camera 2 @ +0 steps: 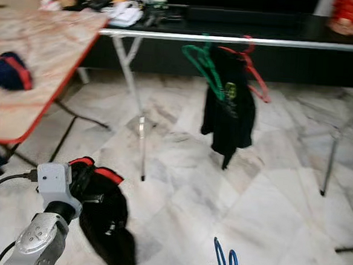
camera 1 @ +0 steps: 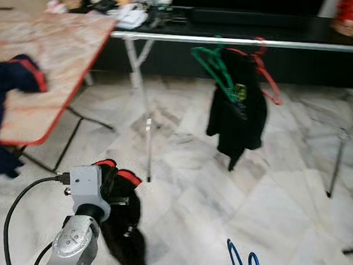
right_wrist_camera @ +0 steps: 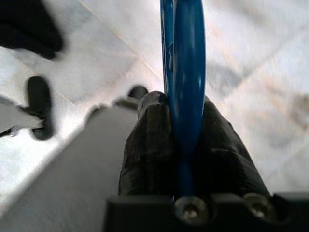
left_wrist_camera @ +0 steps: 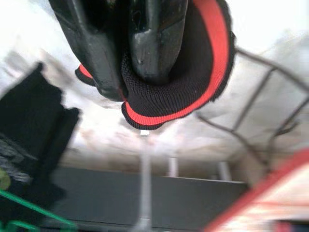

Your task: Hang hanger

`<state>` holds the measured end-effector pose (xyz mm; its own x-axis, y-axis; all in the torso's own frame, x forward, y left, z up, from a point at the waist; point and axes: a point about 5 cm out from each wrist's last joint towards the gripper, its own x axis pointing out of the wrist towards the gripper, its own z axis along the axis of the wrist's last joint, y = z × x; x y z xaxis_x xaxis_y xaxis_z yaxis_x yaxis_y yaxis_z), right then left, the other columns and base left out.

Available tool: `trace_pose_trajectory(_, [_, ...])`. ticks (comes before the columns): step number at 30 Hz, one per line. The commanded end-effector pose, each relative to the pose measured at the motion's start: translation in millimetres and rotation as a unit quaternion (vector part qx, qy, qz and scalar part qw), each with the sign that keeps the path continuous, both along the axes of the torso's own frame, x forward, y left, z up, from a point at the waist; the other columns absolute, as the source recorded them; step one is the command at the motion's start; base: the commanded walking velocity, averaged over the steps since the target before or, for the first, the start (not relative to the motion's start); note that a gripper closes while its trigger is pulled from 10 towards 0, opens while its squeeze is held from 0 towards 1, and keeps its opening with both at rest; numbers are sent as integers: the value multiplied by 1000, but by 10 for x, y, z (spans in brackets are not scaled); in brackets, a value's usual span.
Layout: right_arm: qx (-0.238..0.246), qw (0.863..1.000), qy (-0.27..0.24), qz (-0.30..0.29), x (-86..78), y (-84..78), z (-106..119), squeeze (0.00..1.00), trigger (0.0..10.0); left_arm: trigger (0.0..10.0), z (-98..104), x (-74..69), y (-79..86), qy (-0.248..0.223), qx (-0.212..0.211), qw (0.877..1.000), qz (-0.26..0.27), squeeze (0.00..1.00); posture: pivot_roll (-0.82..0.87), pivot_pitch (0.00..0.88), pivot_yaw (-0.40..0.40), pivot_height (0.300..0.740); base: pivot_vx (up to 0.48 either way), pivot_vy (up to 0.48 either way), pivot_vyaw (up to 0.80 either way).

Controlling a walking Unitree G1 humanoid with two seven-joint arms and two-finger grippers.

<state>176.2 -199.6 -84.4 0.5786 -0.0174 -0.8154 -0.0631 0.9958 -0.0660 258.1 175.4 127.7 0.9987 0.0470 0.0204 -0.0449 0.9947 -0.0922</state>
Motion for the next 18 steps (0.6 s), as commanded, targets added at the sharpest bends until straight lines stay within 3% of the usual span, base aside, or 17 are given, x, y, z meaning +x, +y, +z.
trace_pose_trajectory(1, [13, 1000, 13, -10, -93, 67, -53, 0, 10000, 10000, 53, -16, 67, -6, 7, 1000, 12, 0, 16, 204, 32, 740, 0, 480, 0])
trace_pose_trajectory(18, [12, 1000, 24, -8, -133, 50, -70, 0, 10000, 10000, 86, 5, 84, -6, 9, 1000, 13, 0, 26, 204, 30, 740, 0, 480, 0])
